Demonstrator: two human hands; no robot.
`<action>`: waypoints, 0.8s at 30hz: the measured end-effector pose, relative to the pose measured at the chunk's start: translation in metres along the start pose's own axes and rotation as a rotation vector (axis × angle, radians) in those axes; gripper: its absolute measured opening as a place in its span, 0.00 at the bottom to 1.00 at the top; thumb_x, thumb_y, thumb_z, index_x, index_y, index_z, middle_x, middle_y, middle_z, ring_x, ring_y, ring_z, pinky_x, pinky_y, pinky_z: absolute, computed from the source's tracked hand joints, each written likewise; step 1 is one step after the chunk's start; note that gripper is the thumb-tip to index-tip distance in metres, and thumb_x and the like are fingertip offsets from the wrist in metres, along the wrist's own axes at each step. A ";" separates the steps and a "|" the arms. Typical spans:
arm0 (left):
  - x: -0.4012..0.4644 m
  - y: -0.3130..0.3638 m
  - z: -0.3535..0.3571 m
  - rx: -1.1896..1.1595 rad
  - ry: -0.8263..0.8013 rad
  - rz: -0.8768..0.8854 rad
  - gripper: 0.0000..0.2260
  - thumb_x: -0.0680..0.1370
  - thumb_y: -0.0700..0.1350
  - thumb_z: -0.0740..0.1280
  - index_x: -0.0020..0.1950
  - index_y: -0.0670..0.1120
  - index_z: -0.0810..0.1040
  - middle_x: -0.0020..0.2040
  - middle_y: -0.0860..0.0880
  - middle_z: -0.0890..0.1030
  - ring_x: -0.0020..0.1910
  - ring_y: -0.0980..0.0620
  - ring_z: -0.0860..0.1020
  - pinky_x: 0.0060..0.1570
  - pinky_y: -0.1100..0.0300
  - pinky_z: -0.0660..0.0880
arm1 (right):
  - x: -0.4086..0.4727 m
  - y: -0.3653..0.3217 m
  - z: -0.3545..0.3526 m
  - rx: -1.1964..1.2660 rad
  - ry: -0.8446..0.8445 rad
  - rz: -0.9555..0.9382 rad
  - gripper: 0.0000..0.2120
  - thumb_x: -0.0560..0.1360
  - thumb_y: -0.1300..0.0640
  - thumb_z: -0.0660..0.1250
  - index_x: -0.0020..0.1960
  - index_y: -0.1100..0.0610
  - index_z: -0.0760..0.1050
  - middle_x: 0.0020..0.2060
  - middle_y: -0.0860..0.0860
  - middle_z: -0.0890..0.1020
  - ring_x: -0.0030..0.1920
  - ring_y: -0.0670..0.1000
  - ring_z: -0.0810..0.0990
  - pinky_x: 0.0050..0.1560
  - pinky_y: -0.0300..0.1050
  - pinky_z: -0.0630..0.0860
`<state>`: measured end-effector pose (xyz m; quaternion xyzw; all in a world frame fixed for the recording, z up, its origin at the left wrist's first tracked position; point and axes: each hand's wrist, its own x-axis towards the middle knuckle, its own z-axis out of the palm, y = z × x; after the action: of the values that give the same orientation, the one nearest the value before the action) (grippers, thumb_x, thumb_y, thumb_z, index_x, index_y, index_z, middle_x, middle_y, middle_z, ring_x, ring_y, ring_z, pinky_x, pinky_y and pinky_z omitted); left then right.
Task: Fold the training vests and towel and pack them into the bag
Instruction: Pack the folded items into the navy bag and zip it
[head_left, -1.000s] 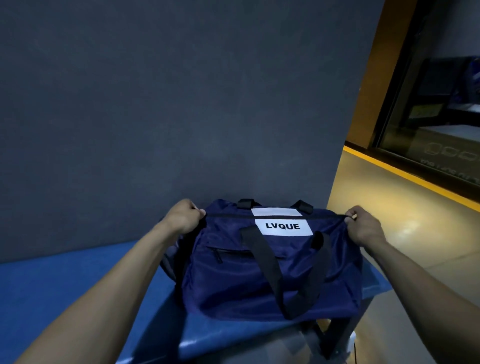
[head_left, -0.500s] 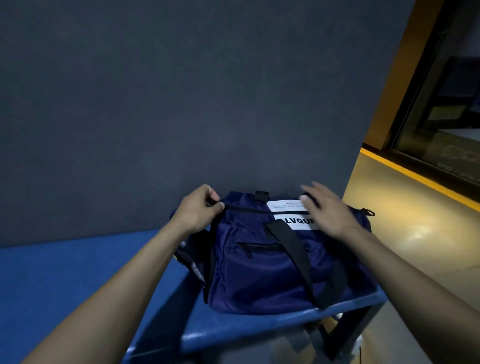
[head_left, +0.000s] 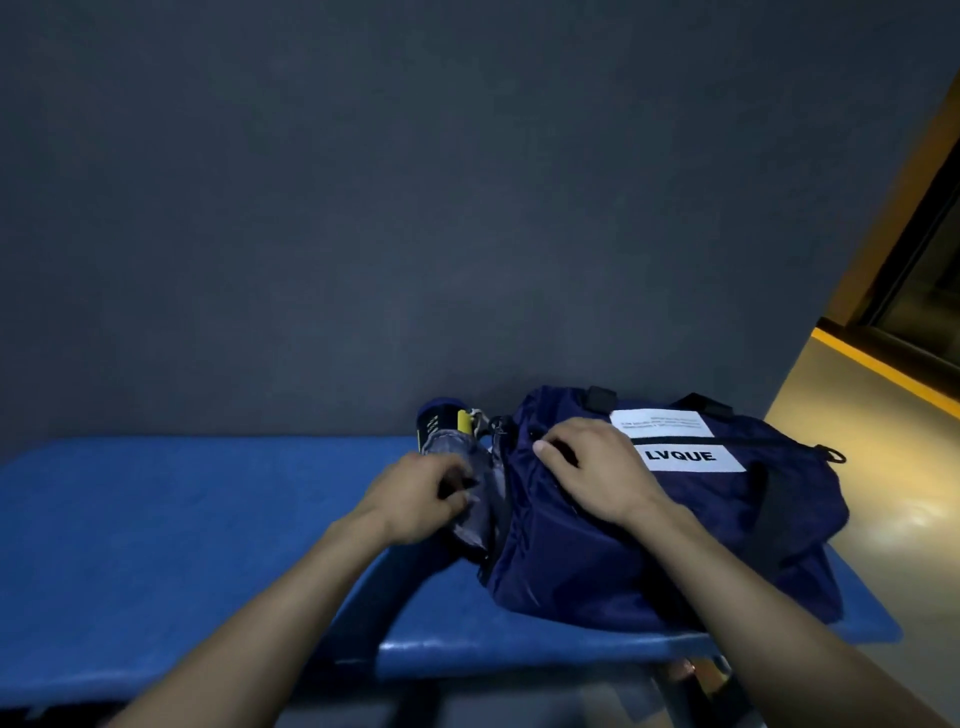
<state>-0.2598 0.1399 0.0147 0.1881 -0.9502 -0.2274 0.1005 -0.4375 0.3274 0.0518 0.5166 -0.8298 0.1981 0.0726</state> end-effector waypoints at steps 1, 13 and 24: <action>0.004 -0.003 -0.005 -0.051 0.070 -0.018 0.04 0.78 0.49 0.70 0.51 0.57 0.79 0.50 0.55 0.83 0.52 0.50 0.80 0.51 0.53 0.78 | 0.006 -0.004 0.001 0.035 0.012 -0.008 0.16 0.83 0.43 0.58 0.49 0.51 0.80 0.47 0.46 0.82 0.51 0.51 0.79 0.57 0.52 0.73; 0.058 -0.032 0.010 -0.550 0.040 -0.541 0.29 0.70 0.62 0.77 0.61 0.49 0.68 0.58 0.50 0.79 0.60 0.46 0.79 0.60 0.52 0.77 | 0.142 -0.054 0.032 0.028 -0.312 0.065 0.12 0.81 0.54 0.65 0.62 0.55 0.79 0.58 0.53 0.84 0.61 0.56 0.80 0.61 0.46 0.75; 0.042 -0.041 0.011 -0.597 -0.041 -0.302 0.10 0.77 0.55 0.70 0.48 0.49 0.83 0.46 0.50 0.86 0.48 0.50 0.83 0.54 0.46 0.79 | 0.198 -0.084 0.087 -0.127 -0.739 0.555 0.27 0.71 0.31 0.72 0.50 0.56 0.78 0.51 0.53 0.81 0.49 0.56 0.80 0.50 0.47 0.74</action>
<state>-0.2879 0.0933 -0.0098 0.2845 -0.8048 -0.5117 0.0974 -0.4461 0.0960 0.0577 0.3056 -0.9173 -0.0387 -0.2522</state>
